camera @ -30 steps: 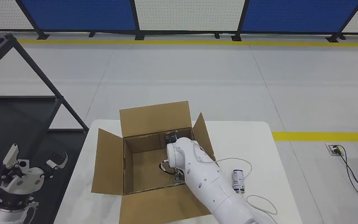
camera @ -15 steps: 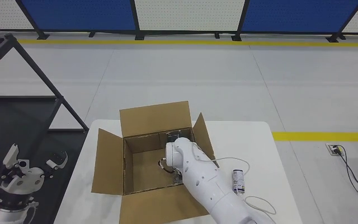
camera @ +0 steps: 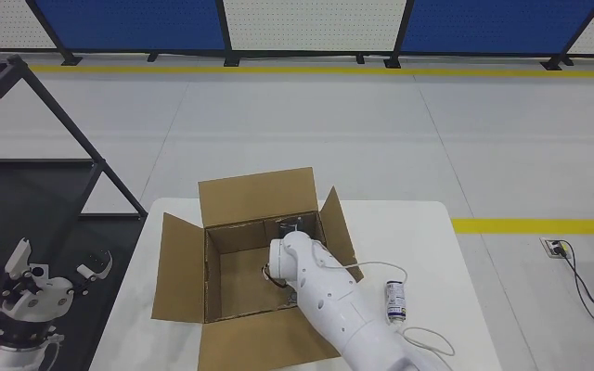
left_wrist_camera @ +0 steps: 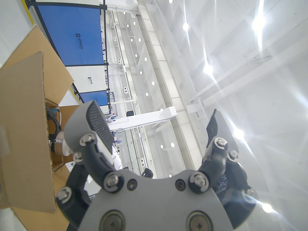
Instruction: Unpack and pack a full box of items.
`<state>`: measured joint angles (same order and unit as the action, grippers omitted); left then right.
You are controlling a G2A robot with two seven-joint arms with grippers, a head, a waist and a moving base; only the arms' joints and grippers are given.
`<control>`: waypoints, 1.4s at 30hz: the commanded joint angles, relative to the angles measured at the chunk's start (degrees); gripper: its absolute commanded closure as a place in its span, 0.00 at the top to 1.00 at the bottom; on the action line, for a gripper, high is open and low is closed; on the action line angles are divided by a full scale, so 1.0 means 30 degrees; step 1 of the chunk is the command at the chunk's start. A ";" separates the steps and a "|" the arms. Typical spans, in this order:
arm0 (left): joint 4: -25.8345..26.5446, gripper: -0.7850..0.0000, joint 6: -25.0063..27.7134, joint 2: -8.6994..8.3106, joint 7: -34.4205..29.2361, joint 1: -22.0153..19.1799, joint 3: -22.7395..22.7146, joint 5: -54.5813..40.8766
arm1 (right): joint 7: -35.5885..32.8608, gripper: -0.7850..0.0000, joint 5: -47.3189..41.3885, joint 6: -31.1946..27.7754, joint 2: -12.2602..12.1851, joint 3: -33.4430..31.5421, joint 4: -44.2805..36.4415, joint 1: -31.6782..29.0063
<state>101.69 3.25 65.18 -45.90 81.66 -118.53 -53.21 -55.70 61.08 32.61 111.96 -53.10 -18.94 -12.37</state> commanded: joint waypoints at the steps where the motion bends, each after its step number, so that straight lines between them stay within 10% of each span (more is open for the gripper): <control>1: 0.0000 1.00 0.0000 0.0000 0.0000 0.0000 0.0000 0.0000 | 0.0164 0.27 -0.0078 0.0176 0.0079 -0.0021 0.0290 0.0110; 20: 0.0000 1.00 0.0000 0.0000 0.0000 0.0000 0.0000 0.0000 | 0.1209 0.27 -0.0776 -0.0464 0.0483 -0.0279 0.2181 0.0727; 24: 0.0000 1.00 0.0000 0.0000 0.0000 0.0000 0.0000 0.0000 | 0.1299 0.16 -0.0822 -0.0724 0.0504 -0.0308 0.2438 0.0814; 25: 0.0000 1.00 0.0000 0.0000 0.0000 0.0000 0.0000 0.0000 | 0.1303 0.00 -0.0878 -0.0783 0.0507 -0.0336 0.2483 0.0832; 42: 0.0000 1.00 0.0000 0.0000 0.0000 0.0000 0.0000 0.0000 | 0.2278 0.00 -0.1633 -0.1480 0.0259 -0.0913 0.2134 0.0801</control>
<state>101.69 3.25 65.18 -45.90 81.66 -118.53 -53.21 -48.87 56.38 28.59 112.86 -55.66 -12.33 -9.92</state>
